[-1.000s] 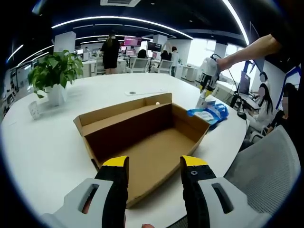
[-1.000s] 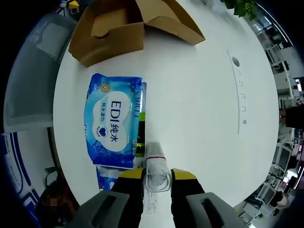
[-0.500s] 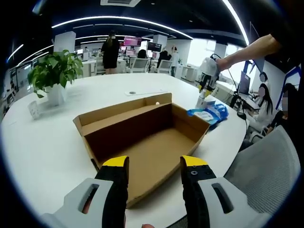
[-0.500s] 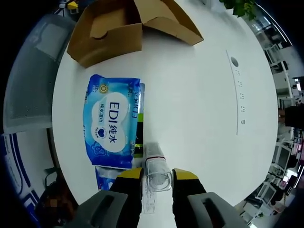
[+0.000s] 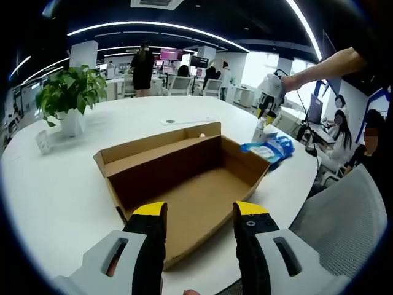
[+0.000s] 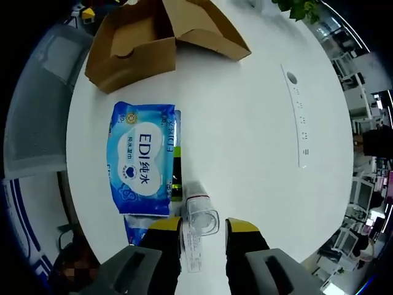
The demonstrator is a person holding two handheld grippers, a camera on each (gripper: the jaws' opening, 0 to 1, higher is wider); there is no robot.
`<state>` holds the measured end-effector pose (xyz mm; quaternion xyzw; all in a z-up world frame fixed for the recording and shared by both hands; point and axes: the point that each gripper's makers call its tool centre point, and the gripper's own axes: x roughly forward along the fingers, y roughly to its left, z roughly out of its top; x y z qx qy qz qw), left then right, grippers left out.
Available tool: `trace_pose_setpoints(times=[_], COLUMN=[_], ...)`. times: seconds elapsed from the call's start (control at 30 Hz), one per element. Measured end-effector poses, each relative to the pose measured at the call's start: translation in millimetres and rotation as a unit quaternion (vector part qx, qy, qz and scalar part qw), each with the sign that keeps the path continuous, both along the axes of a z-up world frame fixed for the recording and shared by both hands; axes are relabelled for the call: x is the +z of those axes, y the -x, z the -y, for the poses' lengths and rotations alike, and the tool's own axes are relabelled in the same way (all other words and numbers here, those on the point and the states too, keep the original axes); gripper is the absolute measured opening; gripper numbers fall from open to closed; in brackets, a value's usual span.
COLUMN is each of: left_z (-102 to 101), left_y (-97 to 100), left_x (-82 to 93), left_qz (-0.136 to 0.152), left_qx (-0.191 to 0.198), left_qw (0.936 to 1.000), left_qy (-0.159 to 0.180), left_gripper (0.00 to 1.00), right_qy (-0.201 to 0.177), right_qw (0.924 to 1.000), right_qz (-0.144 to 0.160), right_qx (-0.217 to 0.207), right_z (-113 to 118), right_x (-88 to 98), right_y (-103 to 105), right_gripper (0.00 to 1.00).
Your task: Operate the shoe box by opening the lid, removing the specified soft item, and placing it in the target area until the item is outside and the box remains undamaged.
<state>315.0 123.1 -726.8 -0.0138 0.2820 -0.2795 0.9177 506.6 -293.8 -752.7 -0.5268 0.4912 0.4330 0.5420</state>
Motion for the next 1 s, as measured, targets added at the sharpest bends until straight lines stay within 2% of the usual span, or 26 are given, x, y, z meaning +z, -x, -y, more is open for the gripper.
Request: trace_pose_setpoints(times=[0.13, 0.3, 0.43, 0.53, 0.67, 0.73, 0.83, 0.9, 1.0], left_z=[2, 2, 3, 4, 0, -4, -11, -14, -22], left_y=[0.5, 0.2, 0.2, 0.0, -0.9, -2.1, -4.6, -5.9, -7.2], left_x=[2.0, 4.6, 5.2, 7.9, 11.1, 13.2, 15.1, 15.2, 13.1], left_qz=[0.0, 0.002, 0.001, 0.003, 0.005, 0.006, 0.008, 0.007, 0.006], left_qx=[0.0, 0.001, 0.002, 0.004, 0.01, 0.02, 0.034, 0.042, 0.055], left_qw=[1.0, 0.9999, 0.9998, 0.9996, 0.9992, 0.9989, 0.9981, 0.9975, 0.9969], left_qy=[0.006, 0.013, 0.022, 0.028, 0.037, 0.042, 0.051, 0.056, 0.056], left_gripper=[0.43, 0.43, 0.43, 0.42, 0.42, 0.43, 0.42, 0.42, 0.42], right_qy=[-0.011, -0.08, -0.097, -0.132, -0.156, -0.177, -0.238, -0.254, -0.261], right_qw=[0.9997, 0.9926, 0.9884, 0.9791, 0.9692, 0.9608, 0.9372, 0.9282, 0.9244], right_qz=[0.013, 0.043, 0.061, 0.072, 0.087, 0.099, 0.11, 0.112, 0.111], right_qx=[-0.019, -0.081, -0.1, -0.138, -0.169, -0.189, -0.23, -0.248, -0.255], right_z=[4, -8, -6, -6, -5, -5, -20, -22, -24], right_x=[8.9, 26.6, 35.3, 40.5, 45.4, 45.9, 50.2, 47.8, 41.1], right_y=[2, 7, 13, 19, 29, 32, 51, 64, 86], right_gripper=[0.26, 0.27, 0.27, 0.27, 0.27, 0.27, 0.26, 0.26, 0.29])
